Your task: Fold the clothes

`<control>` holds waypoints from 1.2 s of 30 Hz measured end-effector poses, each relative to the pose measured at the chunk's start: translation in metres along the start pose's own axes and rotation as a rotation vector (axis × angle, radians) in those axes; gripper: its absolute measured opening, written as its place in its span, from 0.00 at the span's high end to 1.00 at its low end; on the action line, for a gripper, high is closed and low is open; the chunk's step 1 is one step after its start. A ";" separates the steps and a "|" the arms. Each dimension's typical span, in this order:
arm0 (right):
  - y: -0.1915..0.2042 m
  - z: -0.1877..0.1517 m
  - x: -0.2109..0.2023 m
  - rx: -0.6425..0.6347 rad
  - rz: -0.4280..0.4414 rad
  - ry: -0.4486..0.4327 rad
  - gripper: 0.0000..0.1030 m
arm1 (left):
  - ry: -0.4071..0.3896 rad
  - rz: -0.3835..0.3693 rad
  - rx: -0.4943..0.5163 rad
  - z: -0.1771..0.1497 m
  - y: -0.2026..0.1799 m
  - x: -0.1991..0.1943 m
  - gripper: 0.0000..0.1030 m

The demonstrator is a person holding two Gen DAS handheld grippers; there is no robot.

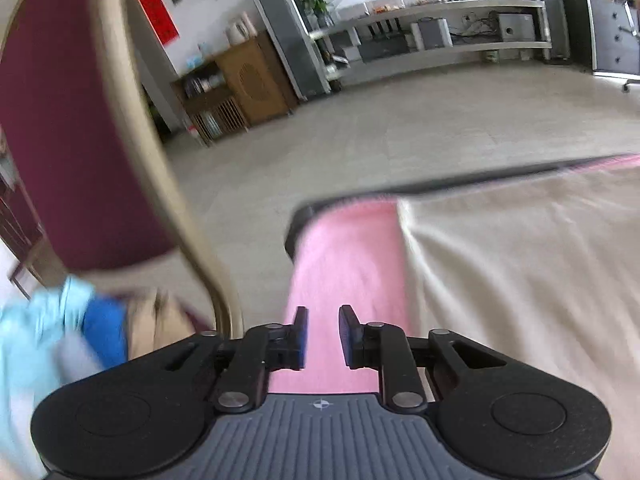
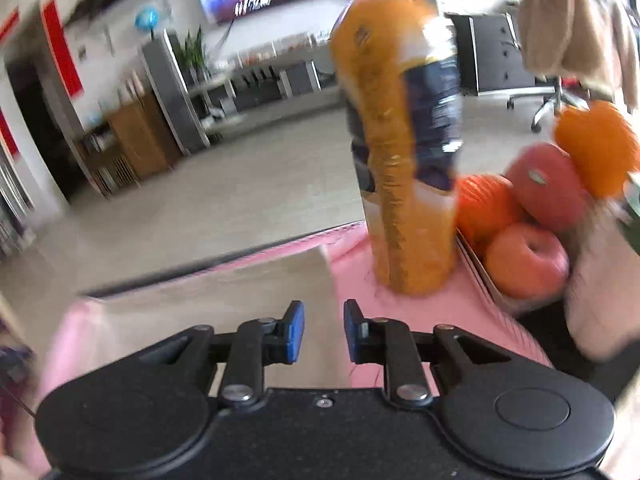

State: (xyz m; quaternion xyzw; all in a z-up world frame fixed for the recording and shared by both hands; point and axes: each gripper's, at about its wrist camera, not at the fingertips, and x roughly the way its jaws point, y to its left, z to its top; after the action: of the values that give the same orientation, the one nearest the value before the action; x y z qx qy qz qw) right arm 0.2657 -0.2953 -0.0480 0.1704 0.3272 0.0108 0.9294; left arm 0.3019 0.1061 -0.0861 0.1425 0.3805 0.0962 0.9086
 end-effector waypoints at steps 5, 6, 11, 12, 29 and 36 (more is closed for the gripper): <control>-0.025 -0.032 -0.019 0.125 0.071 -0.030 0.70 | 0.029 -0.161 -0.112 -0.056 -0.004 -0.018 0.75; -0.031 -0.036 -0.009 0.149 0.074 -0.011 0.70 | 0.037 -0.178 -0.130 -0.065 -0.010 -0.015 0.76; -0.057 -0.044 0.059 0.238 0.075 0.125 0.71 | 0.020 -0.179 -0.102 -0.068 -0.031 0.000 0.79; -0.060 -0.045 0.068 0.249 0.077 0.140 0.71 | 0.021 -0.186 -0.112 -0.064 -0.031 0.005 0.79; -0.030 -0.061 0.101 -0.012 -0.097 0.099 0.98 | 0.061 -0.069 0.010 -0.060 -0.047 0.036 0.81; -0.030 -0.056 0.093 0.005 -0.152 0.105 0.92 | 0.062 -0.065 -0.023 -0.056 -0.042 0.027 0.80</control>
State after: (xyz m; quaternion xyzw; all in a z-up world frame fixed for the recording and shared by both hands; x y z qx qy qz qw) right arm 0.3014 -0.2939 -0.1550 0.1468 0.3873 -0.0518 0.9087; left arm 0.2834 0.0846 -0.1556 0.1165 0.4118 0.0753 0.9006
